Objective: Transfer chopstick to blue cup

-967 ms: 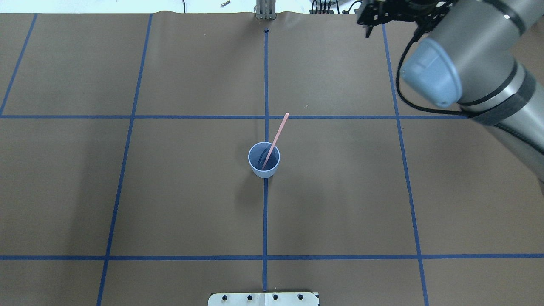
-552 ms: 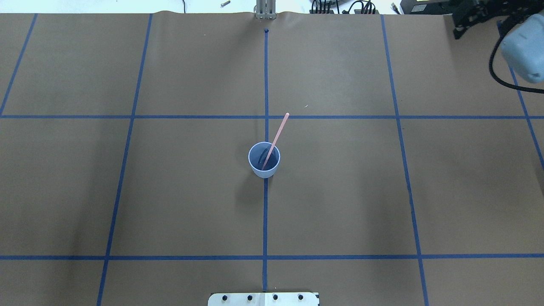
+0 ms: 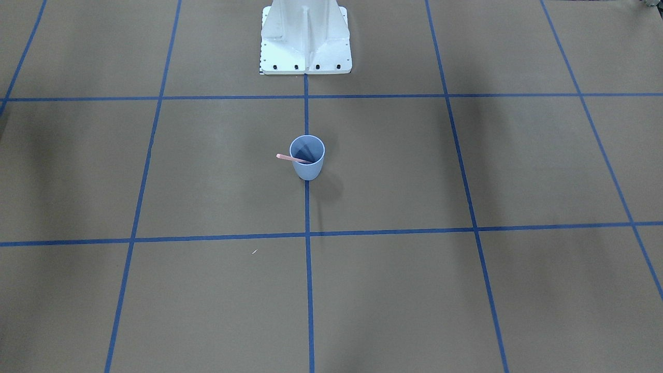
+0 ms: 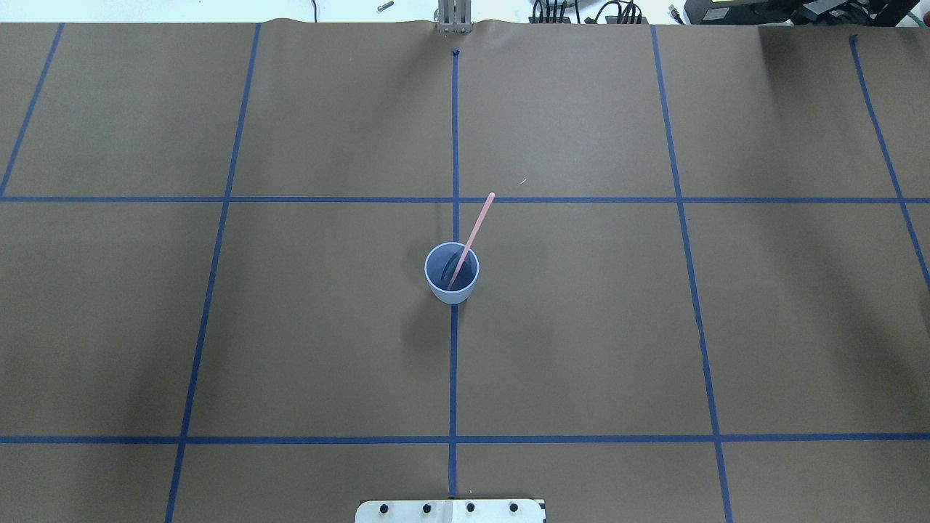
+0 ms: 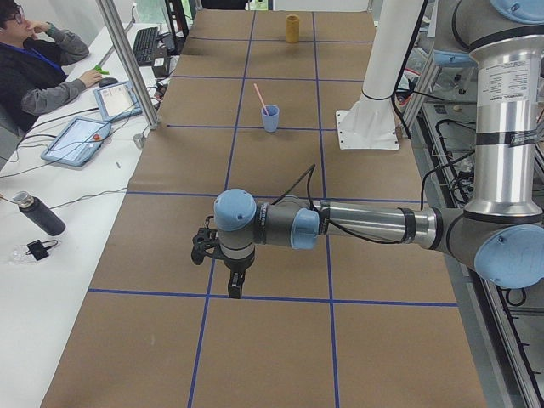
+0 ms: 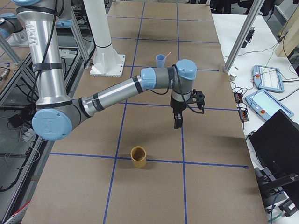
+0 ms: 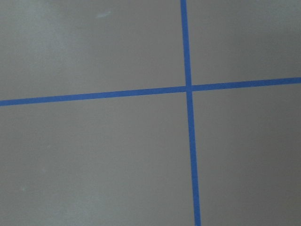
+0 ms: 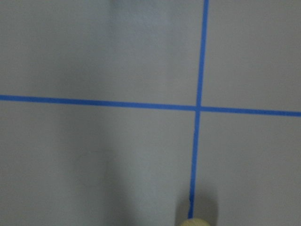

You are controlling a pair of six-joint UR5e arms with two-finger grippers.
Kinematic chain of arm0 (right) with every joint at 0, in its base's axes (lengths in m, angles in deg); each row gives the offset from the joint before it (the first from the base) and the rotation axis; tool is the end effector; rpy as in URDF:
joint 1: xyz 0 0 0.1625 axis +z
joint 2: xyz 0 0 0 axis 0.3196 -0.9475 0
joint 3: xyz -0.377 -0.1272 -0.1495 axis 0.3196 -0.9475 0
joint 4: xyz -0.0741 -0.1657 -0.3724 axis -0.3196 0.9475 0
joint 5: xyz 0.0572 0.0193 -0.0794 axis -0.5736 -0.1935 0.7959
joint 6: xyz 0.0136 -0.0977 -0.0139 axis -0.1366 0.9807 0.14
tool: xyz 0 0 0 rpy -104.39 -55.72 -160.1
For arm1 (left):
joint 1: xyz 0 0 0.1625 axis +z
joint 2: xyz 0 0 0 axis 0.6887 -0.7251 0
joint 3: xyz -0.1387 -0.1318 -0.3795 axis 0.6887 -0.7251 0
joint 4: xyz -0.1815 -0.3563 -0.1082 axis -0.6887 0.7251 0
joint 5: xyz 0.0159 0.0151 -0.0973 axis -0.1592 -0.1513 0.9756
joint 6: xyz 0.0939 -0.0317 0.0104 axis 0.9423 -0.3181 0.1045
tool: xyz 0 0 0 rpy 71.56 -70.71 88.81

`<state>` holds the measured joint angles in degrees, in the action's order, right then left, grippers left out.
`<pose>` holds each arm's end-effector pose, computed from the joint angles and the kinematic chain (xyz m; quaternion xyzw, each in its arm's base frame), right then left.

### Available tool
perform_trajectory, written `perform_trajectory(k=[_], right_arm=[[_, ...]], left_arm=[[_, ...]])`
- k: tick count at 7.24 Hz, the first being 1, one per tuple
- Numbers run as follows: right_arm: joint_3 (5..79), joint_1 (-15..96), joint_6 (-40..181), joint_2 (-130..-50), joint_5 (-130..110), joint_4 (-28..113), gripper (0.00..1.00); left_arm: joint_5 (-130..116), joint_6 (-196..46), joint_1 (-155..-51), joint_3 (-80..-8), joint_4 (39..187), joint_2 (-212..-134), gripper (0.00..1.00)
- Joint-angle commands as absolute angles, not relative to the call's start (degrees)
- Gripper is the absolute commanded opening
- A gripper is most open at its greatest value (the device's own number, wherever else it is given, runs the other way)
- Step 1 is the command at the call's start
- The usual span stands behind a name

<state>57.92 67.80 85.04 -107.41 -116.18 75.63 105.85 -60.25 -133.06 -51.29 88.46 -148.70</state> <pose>0.0394 -0.4926 0.5117 0.0014 -0.3387 -0.0200 0.9407 -0.0601 -0.4645 0.6200 0.0455 0.3763 0.0242 0.9251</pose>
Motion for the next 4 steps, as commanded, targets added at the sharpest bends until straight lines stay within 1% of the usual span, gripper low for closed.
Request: perform_trajectory(k=[1,3,4], right_arm=[[57.97,70.39,87.38,-117.94,-116.01,72.71,1.00],[54.91,70.39,86.76,-122.00,-116.01,62.64,1.00],[52.46,70.39,86.59,-122.02,-116.09,57.72,1.00]], left_arm=[[106.50,-59.73,-133.00,-53.56,88.95,-146.84,0.98],[106.33,-59.64,-132.91,-54.37,89.04,-146.48,0.98],[106.33,-59.64,-132.91,-54.46,89.05,-146.48,0.98]])
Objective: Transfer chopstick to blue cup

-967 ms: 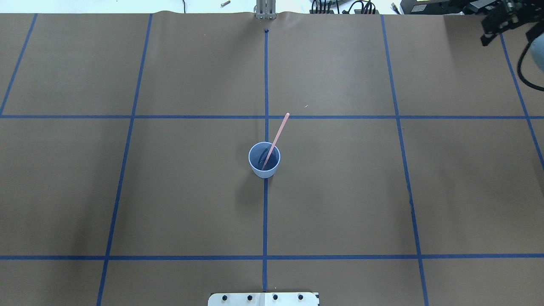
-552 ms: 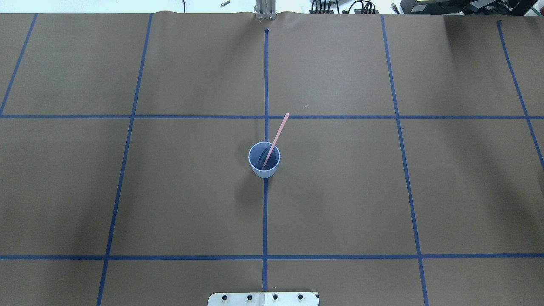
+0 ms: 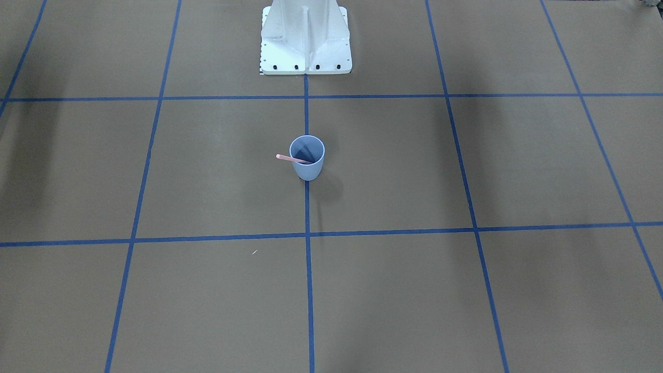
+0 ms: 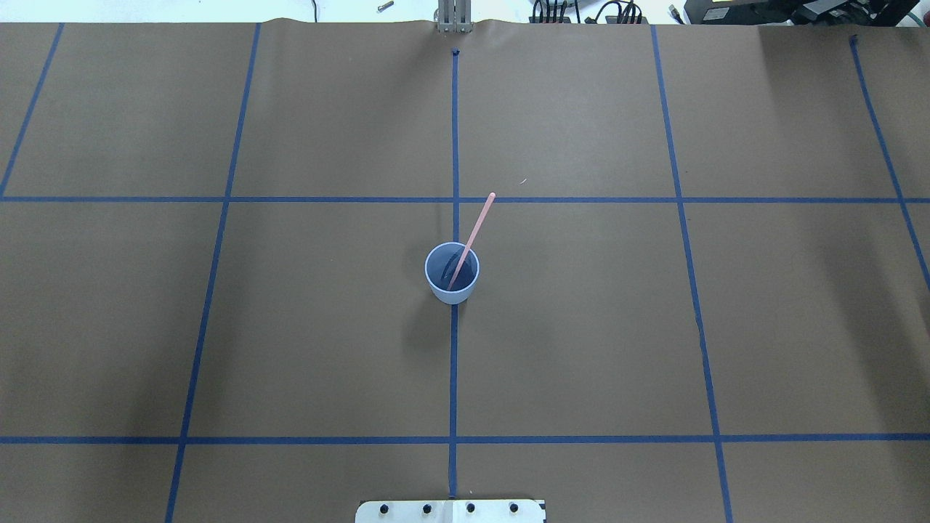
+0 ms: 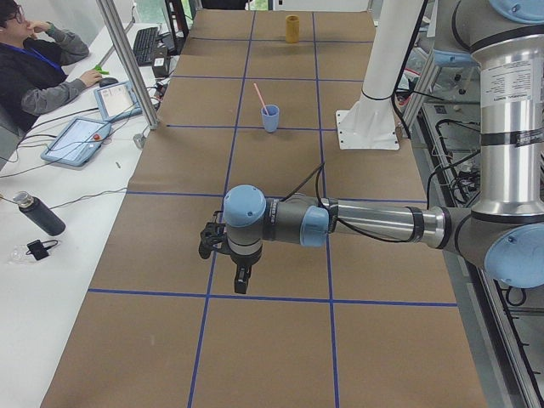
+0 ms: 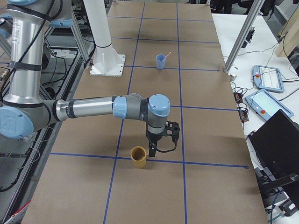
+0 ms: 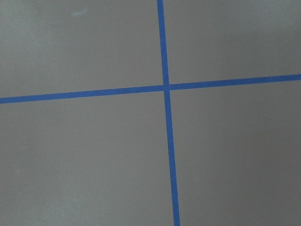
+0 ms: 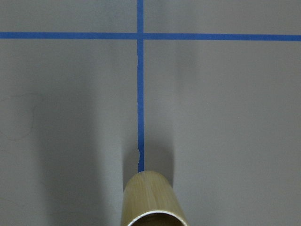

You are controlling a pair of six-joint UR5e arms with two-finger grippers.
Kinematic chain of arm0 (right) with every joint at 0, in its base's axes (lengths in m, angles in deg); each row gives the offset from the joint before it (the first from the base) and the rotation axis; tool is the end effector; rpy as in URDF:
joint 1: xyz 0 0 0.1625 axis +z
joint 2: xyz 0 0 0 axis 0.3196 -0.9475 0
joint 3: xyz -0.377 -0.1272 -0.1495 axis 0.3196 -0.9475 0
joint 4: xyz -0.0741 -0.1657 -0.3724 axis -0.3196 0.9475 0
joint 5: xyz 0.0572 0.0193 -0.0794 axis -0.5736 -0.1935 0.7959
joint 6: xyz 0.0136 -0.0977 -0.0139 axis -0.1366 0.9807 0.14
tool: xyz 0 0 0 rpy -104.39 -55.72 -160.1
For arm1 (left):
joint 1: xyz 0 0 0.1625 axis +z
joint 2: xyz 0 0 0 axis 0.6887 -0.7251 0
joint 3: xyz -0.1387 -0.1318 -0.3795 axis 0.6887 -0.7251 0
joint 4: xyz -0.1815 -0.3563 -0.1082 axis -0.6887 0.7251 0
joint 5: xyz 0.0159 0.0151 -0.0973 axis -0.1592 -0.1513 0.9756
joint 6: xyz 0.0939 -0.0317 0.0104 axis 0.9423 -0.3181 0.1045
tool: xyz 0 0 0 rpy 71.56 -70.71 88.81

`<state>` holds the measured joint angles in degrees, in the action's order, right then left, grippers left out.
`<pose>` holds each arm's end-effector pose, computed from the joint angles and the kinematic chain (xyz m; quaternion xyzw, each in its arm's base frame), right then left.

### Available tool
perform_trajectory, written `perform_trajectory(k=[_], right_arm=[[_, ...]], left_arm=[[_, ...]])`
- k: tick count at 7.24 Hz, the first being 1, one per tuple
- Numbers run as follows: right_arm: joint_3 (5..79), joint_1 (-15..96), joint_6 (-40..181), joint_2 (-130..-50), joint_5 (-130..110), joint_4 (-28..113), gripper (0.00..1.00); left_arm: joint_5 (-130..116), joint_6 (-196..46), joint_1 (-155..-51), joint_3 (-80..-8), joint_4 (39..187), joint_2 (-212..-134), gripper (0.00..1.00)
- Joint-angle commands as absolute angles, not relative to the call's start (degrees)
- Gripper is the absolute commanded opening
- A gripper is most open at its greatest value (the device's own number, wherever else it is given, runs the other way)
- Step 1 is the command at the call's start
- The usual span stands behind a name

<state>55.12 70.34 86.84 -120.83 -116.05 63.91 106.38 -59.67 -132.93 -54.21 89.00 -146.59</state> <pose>0.0628 -0.4122 0.6209 -0.0227 -0.3370 -0.0007 0.9412 -0.0585 -0.4499 0.6098 0.0578 0.3802 0.0346 0.9225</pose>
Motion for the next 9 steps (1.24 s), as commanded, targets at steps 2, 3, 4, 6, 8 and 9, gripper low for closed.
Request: perform_trajectory(k=[2,3,4,6,8,9], right_arm=[[51.64,70.39,86.76,-121.85,-116.18,56.26,1.00],[51.64,70.39,86.85,-121.93,-116.27,56.26,1.00],[51.47,70.39,87.20,-121.93,-116.18,56.26,1.00],[51.55,70.39,87.29,-121.93,-116.18,56.17,1.00],[51.47,70.39,87.11,-121.93,-116.27,56.26,1.00],[51.46,70.31,87.20,-121.93,-116.27,56.17,1.00]], left_arm=[[106.07,-59.64,-132.91,-54.72,89.05,-146.57,0.98],[105.98,-59.64,-132.91,-54.72,89.05,-146.57,0.98],[105.98,-59.64,-132.91,-54.72,89.13,-146.57,0.98],[105.98,-59.64,-132.91,-54.81,89.13,-146.57,0.98],[105.98,-59.55,-132.91,-54.72,89.13,-146.57,0.98],[105.89,-59.64,-132.91,-54.64,89.05,-146.57,0.98]])
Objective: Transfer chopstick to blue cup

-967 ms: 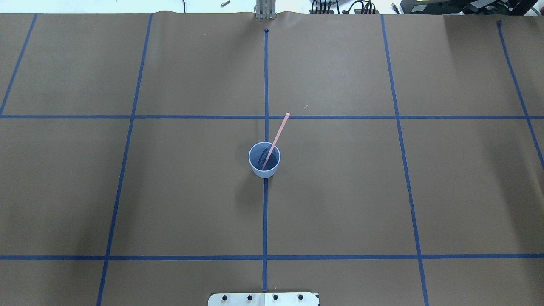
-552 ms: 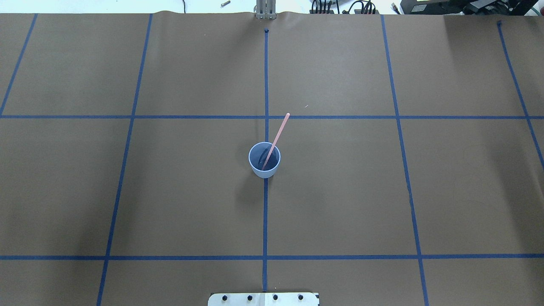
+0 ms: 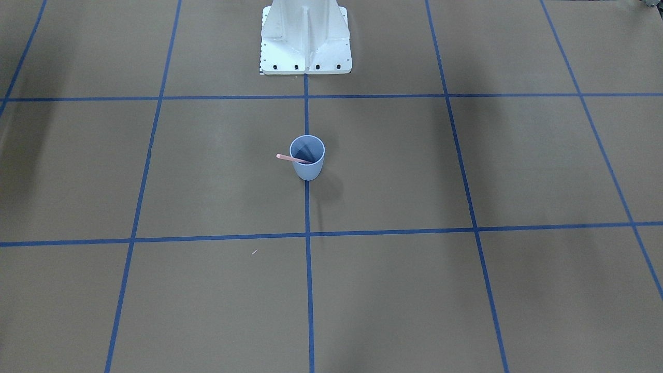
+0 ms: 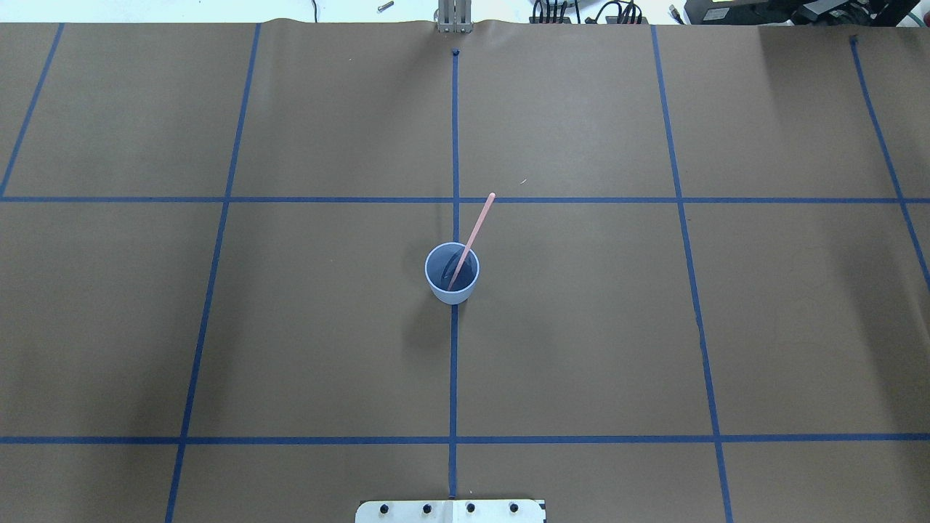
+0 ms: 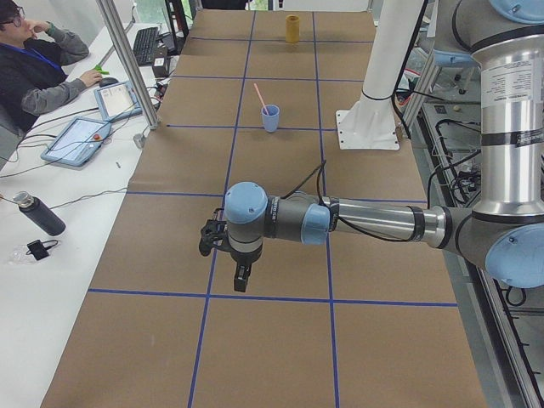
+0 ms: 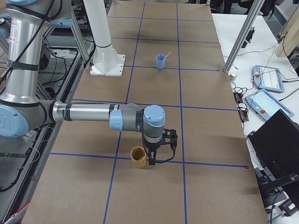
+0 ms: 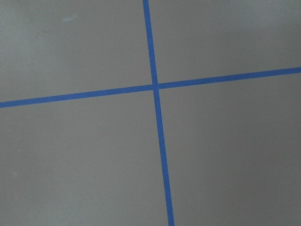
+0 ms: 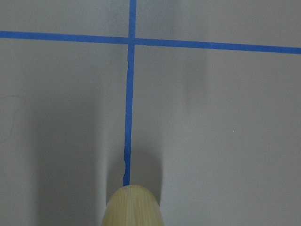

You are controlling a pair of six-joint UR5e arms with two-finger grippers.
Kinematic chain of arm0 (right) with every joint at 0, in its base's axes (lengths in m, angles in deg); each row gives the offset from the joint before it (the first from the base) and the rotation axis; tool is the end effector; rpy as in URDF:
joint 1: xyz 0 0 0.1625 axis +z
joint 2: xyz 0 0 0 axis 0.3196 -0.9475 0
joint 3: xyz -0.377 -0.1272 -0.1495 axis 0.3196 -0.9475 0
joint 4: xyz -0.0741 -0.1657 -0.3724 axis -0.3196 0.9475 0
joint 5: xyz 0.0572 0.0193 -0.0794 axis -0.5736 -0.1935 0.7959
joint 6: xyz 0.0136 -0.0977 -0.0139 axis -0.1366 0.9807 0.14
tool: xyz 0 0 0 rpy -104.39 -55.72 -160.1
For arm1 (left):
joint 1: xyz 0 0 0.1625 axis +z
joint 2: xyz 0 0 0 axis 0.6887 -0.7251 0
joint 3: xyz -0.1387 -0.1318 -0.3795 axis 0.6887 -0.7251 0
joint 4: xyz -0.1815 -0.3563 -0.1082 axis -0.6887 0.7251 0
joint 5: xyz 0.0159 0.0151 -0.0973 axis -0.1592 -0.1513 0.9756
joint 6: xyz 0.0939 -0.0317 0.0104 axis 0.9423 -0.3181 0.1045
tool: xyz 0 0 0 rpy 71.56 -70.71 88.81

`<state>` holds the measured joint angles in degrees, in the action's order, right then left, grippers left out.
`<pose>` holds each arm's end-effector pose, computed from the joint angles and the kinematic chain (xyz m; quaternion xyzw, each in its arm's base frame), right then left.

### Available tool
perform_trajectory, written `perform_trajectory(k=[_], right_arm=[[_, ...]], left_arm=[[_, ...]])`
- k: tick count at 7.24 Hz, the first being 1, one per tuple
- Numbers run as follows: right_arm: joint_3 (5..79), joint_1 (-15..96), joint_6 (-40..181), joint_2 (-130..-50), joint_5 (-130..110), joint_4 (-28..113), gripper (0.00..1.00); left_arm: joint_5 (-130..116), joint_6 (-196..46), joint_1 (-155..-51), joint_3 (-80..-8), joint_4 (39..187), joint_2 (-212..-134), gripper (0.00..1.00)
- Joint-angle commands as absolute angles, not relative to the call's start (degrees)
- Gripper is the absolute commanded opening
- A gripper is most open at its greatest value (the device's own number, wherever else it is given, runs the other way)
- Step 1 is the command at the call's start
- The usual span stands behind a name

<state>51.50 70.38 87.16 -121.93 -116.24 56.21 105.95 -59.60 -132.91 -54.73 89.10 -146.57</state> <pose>0.0628 -0.4102 0.6463 0.0028 -0.3388 -0.0117 0.9408 -0.0589 -0.4502 0.6057 0.0629 0.3765 0.0371 0.9235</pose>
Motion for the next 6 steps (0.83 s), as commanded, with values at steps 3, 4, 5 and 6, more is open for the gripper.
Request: perform_trajectory(k=[3,4,5,6], right_arm=[[51.90,70.39,87.11,-121.93,-116.36,56.17,1.00],[51.90,70.39,87.20,-121.93,-116.45,56.17,1.00],[51.99,70.39,87.20,-121.93,-116.53,56.17,1.00],[51.99,70.31,87.20,-121.93,-116.53,56.17,1.00]], left_arm=[[105.71,-59.55,-132.91,-54.37,89.05,-146.48,0.98],[105.71,-59.64,-132.91,-54.28,88.96,-146.39,0.98],[105.71,-59.64,-132.91,-54.20,88.96,-146.39,0.98],[105.71,-59.55,-132.91,-54.11,88.96,-146.39,0.98]])
